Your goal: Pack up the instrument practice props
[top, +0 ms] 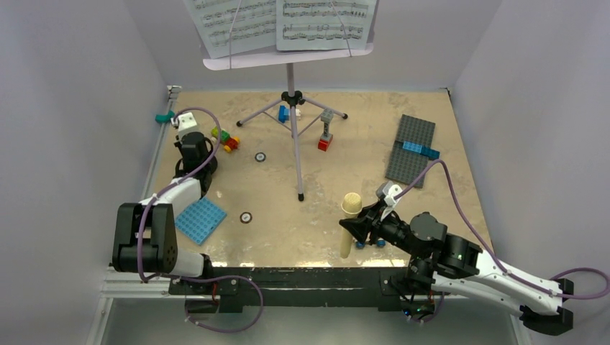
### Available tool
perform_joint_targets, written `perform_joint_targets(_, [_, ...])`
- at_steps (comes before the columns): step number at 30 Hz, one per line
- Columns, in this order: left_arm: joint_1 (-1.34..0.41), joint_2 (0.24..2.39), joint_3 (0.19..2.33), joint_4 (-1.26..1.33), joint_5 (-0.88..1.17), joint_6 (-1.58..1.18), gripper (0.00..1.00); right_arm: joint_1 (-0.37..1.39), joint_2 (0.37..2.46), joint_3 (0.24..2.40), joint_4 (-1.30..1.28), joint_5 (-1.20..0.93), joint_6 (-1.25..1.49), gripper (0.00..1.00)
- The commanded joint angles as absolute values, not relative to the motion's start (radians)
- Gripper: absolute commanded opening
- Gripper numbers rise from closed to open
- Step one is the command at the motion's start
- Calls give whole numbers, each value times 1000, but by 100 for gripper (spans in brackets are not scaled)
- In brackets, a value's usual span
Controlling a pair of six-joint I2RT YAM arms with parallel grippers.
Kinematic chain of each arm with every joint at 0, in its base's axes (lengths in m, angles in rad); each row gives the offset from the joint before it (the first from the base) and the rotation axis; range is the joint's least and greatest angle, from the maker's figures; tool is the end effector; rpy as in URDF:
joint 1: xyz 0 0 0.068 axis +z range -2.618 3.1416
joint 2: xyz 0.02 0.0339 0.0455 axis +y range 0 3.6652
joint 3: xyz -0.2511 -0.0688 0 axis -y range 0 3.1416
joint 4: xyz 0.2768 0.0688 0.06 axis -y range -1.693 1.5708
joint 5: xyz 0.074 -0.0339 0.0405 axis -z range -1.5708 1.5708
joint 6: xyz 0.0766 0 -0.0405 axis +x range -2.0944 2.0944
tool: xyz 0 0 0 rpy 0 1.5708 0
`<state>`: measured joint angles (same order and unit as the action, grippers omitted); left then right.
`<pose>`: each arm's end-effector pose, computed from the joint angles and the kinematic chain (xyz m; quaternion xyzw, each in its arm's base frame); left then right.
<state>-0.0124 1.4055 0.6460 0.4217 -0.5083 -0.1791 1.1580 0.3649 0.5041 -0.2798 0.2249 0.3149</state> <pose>0.3541 0.0329 0.1674 -0.2106 0.7749 0.1507 0.5767 0.0953 0.1749 0.2801 -0.2399 0.7147 0.3749 0.5396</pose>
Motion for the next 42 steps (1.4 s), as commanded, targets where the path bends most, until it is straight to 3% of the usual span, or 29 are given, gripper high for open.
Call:
perform_joint_targets(1, [-5,1409,734,469,-506,-156,2,1160,331,518,-260,237,328,0])
perform_joint_targets(9, [-5,1401,744,405,-501,-145,14,1160,330,524,-268,239,323,0])
perform_joint_targets(22, [-5,1413,765,288,-495,-95,15,1160,307,542,-296,265,298,0])
perform_joint_targets(26, [-2,1424,708,334,-482,-115,0,1160,299,545,-301,271,296,0])
perform_joint_targets(37, [-1,1332,570,470,-449,-126,0,1160,298,546,-317,281,298,0])
perform_joint_targets(42, [-7,1299,492,563,-416,-119,9,1160,280,538,-316,289,303,0])
